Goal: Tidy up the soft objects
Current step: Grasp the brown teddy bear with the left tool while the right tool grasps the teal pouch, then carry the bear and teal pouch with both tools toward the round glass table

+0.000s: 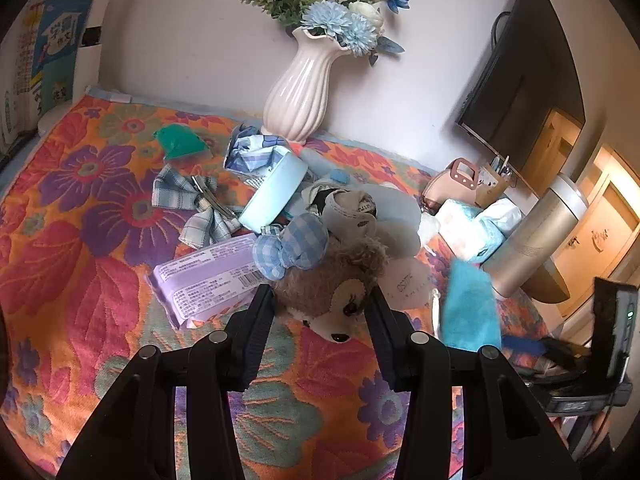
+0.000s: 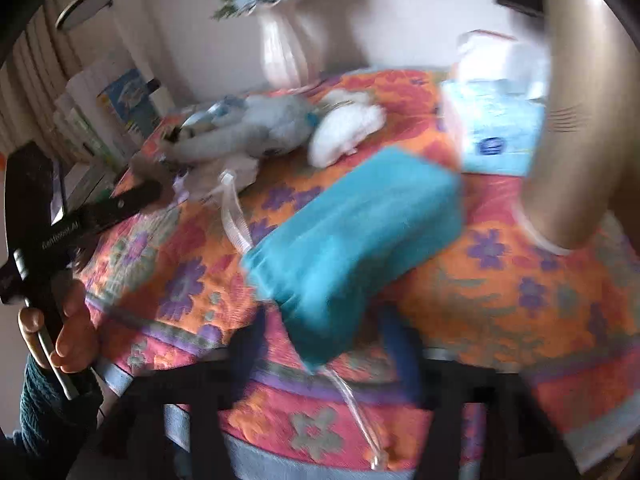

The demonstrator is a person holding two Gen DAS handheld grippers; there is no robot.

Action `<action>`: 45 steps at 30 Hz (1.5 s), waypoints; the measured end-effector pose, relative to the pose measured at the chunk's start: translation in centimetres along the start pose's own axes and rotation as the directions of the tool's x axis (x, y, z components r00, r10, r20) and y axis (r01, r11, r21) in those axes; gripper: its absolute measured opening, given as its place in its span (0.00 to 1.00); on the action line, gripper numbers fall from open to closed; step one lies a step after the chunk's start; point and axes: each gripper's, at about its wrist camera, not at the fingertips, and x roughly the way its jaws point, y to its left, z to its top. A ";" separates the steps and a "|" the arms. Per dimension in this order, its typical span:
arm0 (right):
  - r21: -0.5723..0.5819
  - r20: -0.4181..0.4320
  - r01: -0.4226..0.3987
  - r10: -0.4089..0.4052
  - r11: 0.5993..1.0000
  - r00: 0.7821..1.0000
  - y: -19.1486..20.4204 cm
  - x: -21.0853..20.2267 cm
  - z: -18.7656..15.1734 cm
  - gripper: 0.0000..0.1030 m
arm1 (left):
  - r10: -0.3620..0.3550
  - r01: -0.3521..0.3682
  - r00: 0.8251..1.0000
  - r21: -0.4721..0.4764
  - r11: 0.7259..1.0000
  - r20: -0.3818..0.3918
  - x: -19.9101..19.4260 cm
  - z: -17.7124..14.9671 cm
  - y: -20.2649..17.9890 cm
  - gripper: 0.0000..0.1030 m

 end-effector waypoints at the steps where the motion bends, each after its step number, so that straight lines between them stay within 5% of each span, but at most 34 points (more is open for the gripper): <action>1: 0.001 0.023 0.036 -0.036 0.999 0.999 -0.2 -0.8 0.0 0.89 | -0.002 0.002 1.000 -0.001 1.000 -0.002 0.1 0.0 0.0 0.42; 6: -0.013 0.081 0.031 -0.030 0.999 0.996 0.1 -2.2 1.3 0.96 | 0.001 -0.001 1.000 -0.001 1.000 -0.002 0.1 0.0 0.0 0.42; 10: -0.060 0.000 0.056 -0.056 0.997 0.998 2.0 1.5 2.6 0.97 | 0.020 -0.020 1.000 0.012 1.000 -0.003 0.1 -0.1 -0.3 0.42; 11: -0.069 -0.019 0.070 -0.072 0.995 0.997 2.3 2.5 2.8 0.77 | 0.026 -0.026 1.000 0.017 1.000 -0.003 0.2 -0.1 -0.4 0.42; 14: -0.100 -0.005 0.138 -0.139 0.985 0.990 2.9 3.3 2.8 0.38 | 0.039 -0.039 0.999 0.030 0.999 -0.004 0.2 -0.1 -0.6 0.42; 16: -0.107 0.032 0.126 -0.123 0.986 0.992 3.0 2.3 2.7 0.28 | 0.036 -0.036 0.999 0.045 0.998 0.001 0.1 -0.1 -0.8 0.42; 24: -0.061 0.162 0.108 -0.097 0.992 0.982 1.7 -3.1 2.9 0.26 | 0.010 -0.017 0.997 0.100 0.995 0.074 -2.9 0.0 -4.7 0.42; 34: 0.002 0.202 0.106 -0.104 0.994 0.974 -1.5 -8.9 2.4 0.26 | -0.085 0.071 0.992 0.143 0.987 0.095 -4.1 1.0 -9.8 0.40; 42: 0.013 0.197 0.069 -0.070 0.998 0.978 -3.5 -9.4 1.4 0.26 | -0.013 0.008 0.999 0.131 0.991 0.034 -4.4 -1.8 -8.3 0.40; 45: 0.013 0.178 0.041 -0.043 0.999 0.983 -3.6 -8.5 1.1 0.26 | 0.056 -0.058 0.998 0.199 0.978 0.016 -4.9 -4.1 -8.6 0.40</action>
